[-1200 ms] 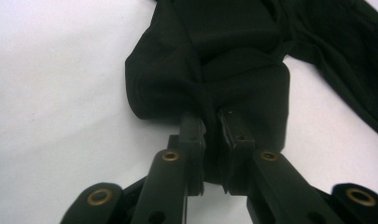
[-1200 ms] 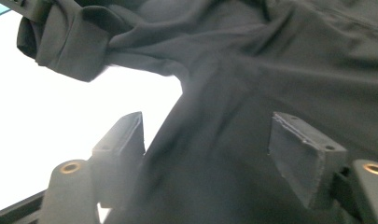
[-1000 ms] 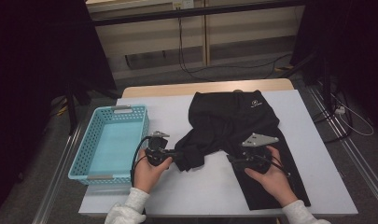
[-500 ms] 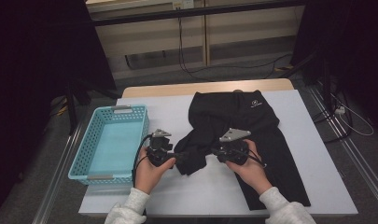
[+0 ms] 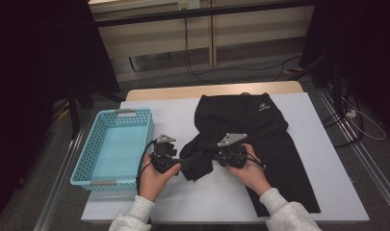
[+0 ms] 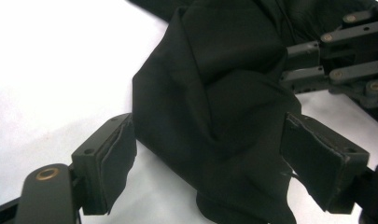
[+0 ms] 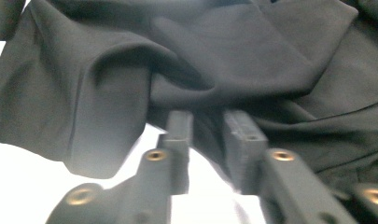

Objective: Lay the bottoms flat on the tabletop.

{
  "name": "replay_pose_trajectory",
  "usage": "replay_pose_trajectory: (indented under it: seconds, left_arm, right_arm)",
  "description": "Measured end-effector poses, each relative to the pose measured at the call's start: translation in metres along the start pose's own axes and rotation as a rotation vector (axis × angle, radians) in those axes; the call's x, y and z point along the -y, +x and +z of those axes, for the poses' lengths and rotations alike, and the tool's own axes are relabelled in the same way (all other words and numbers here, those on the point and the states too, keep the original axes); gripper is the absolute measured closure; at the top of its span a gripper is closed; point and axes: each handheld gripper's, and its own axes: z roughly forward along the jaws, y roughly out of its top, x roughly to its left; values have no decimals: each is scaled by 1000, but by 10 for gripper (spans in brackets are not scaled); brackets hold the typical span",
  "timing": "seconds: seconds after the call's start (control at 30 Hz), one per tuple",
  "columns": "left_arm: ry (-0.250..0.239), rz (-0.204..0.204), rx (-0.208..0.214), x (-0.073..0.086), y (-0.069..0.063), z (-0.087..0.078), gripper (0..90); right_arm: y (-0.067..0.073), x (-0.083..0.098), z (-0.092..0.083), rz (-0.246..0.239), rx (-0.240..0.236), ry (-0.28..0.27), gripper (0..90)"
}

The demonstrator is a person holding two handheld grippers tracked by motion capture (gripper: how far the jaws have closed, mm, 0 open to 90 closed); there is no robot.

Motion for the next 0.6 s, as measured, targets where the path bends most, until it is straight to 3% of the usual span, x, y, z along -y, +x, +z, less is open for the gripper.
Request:
replay_pose_trajectory:
  seconds: [0.1, 0.2, 0.4, 0.47, 0.53, 0.6]
  left_arm:
    - [0, -3, -3, 0, 2, 0, 185]
    - [-9, -6, -8, 0, 2, -2, 183]
    - [-1, -14, -22, 0, 4, 0, 190]
    - [5, -22, -36, 2, 4, 2, 225]
    - [14, -27, -16, 3, 4, 5, 257]
    - [32, -18, -21, 4, 3, 10, 342]
  right_arm:
    - [-3, 0, 0, 15, -18, -4, 882]
    - [-7, 1, -1, 52, -36, -5, 893]
    - [-9, 2, -16, 29, -28, 15, 894]
    - [-10, 2, -22, 30, -26, 8, 894]
    - [-11, 4, -26, 36, -29, 2, 894]
    - [-12, 5, -27, 35, -28, 9, 894]
